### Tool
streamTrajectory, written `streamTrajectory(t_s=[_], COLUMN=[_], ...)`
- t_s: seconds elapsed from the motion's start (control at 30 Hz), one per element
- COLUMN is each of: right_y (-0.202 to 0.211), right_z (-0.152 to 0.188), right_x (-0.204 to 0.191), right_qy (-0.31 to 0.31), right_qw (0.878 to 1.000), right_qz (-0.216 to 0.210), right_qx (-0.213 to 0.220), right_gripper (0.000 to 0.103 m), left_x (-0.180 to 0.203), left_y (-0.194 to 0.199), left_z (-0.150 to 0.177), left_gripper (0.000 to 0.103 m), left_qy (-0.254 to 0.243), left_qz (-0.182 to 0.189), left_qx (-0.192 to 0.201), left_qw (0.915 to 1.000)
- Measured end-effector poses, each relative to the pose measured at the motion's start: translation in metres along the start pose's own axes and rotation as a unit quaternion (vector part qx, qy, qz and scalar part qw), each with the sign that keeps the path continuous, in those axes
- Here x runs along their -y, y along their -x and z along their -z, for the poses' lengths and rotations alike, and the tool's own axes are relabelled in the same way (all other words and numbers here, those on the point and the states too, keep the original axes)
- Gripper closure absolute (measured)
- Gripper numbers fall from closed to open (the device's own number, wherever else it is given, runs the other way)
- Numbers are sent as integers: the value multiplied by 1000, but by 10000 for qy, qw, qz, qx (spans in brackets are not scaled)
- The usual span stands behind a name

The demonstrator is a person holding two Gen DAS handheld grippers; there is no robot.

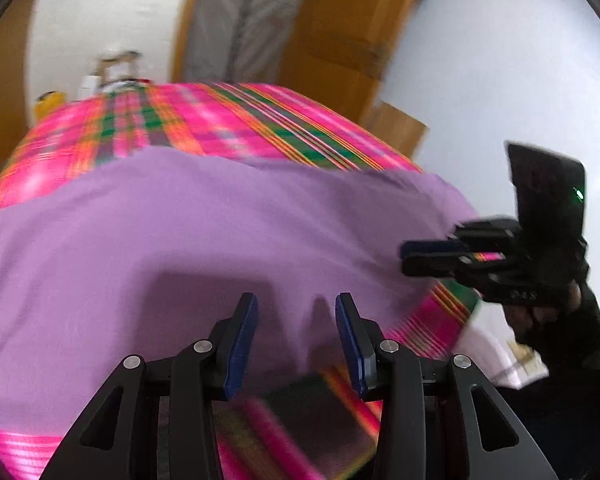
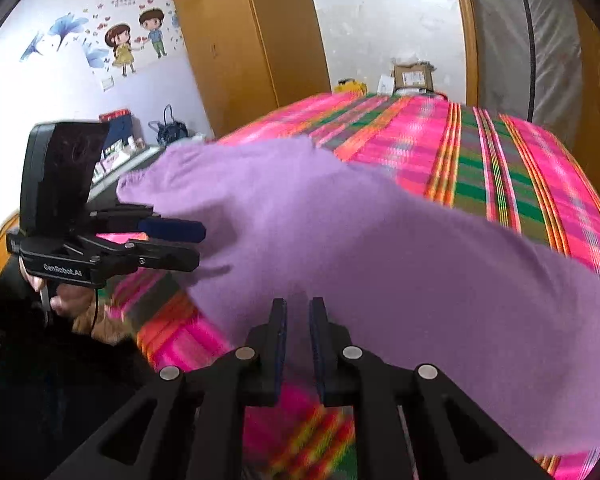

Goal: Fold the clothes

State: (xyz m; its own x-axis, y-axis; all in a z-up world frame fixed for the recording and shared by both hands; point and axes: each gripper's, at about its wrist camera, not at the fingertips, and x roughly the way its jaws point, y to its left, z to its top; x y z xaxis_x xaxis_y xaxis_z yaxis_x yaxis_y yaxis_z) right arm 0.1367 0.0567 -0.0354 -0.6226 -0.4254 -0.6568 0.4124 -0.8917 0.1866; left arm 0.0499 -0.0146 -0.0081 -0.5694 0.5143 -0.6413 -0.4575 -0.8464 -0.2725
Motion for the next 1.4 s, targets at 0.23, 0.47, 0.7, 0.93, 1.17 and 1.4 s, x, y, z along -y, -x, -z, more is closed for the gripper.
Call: streamTrajectory(t_s=[0.23,0.47,0.7,0.93,1.17,1.4], right_y=[-42,-58,-76,-90,-96,-98], right_z=[-26,-36,-45,-51,-50,-51], right_x=[-11,-8,-14,-28,-31,-30], right_qy=[49,-127,-20,177,166,125], right_qw=[9996,9986,9981,9967,9966,9968], right_qz=[-228,-436,-500,-620,-599,-557], right_qx=[-143,-272,-371,-491,-541,-567], right_gripper=[83,82,82,82,82,82], left_x=[-70,-112,-160,-186,-215,-230], left_y=[27,77,133,136,122,122], left_z=[1,13,56,88,100,102], left_gripper=[52,46,40,39,39,41], left_qy=[1200,1909,3002,3627,4181,4538], left_qz=[-1114,-1615,-2152,-2146,-1519,-1160], left_qx=[327,995,1549,1495,1425,1678], left_qw=[9860,9631,9163,8944,8842,8675])
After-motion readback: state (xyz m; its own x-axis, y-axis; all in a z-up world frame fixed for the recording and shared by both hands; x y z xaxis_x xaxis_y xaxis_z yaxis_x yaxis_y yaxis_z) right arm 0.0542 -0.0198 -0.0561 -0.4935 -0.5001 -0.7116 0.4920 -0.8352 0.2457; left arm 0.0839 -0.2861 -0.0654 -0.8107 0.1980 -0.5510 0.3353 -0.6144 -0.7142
